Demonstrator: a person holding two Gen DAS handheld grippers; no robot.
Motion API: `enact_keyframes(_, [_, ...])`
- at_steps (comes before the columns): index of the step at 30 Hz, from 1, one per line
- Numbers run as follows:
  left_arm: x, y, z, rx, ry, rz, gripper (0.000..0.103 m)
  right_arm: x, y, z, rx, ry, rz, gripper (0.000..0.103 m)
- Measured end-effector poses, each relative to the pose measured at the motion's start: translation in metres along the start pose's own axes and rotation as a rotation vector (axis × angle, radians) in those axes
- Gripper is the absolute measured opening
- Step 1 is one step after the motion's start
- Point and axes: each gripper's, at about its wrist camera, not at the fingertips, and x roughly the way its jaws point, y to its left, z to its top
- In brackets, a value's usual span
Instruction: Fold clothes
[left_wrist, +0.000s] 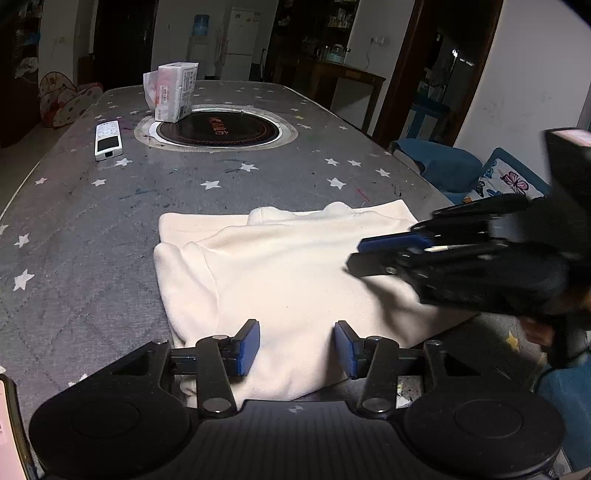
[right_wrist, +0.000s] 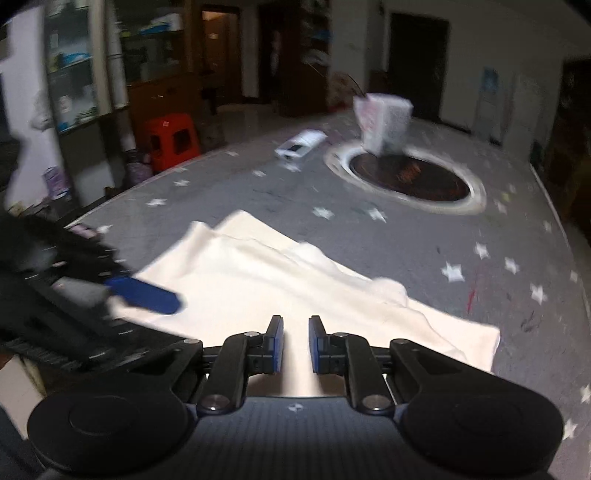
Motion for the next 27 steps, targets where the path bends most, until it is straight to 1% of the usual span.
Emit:
enact_keyframes(2, [-0.003, 0.001, 0.001, -0.006, -0.001, 0.000, 0.049, 0.012, -0.008, -0.001, 0.030, 0.030, -0.008, 0.013])
enact_keyframes(5, [-0.015, 0.004, 0.003, -0.013, -0.031, 0.003, 0.051, 0.005, -0.004, 0.001, 0.019, 0.011, -0.014, 0.014])
enact_keyframes(7, [-0.021, 0.009, 0.005, -0.026, -0.056, 0.026, 0.051, -0.004, 0.007, 0.001, -0.036, -0.009, -0.012, 0.016])
enact_keyframes(10, [-0.026, 0.022, 0.007, -0.069, -0.083, 0.084, 0.051, -0.015, 0.024, -0.001, -0.125, -0.025, 0.000, 0.017])
enact_keyframes(11, [-0.026, 0.029, 0.008, -0.093, -0.084, 0.103, 0.051, -0.018, 0.034, -0.002, -0.168, -0.026, 0.011, 0.017])
enact_keyframes(12, [-0.025, 0.035, 0.009, -0.118, -0.081, 0.115, 0.049, -0.020, 0.042, -0.003, -0.200, -0.026, 0.025, 0.018])
enact_keyframes(14, [-0.023, 0.048, 0.012, -0.174, -0.066, 0.129, 0.049, -0.023, 0.058, -0.004, -0.263, -0.028, 0.056, 0.019])
enact_keyframes(15, [-0.022, 0.054, 0.012, -0.207, -0.060, 0.131, 0.046, -0.024, 0.066, -0.004, -0.293, -0.031, 0.076, 0.020])
enact_keyframes(16, [-0.022, 0.061, 0.013, -0.237, -0.058, 0.128, 0.043, -0.025, 0.074, -0.004, -0.323, -0.034, 0.095, 0.023])
enact_keyframes(17, [-0.023, 0.066, 0.013, -0.259, -0.060, 0.122, 0.043, -0.025, 0.082, -0.003, -0.350, -0.037, 0.114, 0.027])
enact_keyframes(19, [-0.025, 0.073, 0.015, -0.292, -0.067, 0.122, 0.043, -0.022, 0.096, -0.003, -0.399, -0.043, 0.141, 0.031])
enact_keyframes(21, [-0.027, 0.076, 0.017, -0.312, -0.068, 0.120, 0.043, -0.016, 0.111, -0.004, -0.448, -0.049, 0.152, 0.031])
enact_keyframes(24, [-0.029, 0.078, 0.018, -0.348, -0.075, 0.095, 0.043, -0.003, 0.126, -0.006, -0.497, -0.047, 0.153, 0.032])
enact_keyframes(25, [-0.030, 0.078, 0.018, -0.361, -0.077, 0.085, 0.046, 0.000, 0.130, -0.006, -0.510, -0.048, 0.150, 0.032])
enact_keyframes(27, [-0.030, 0.078, 0.018, -0.385, -0.081, 0.067, 0.047, 0.007, 0.137, -0.008, -0.531, -0.049, 0.144, 0.032])
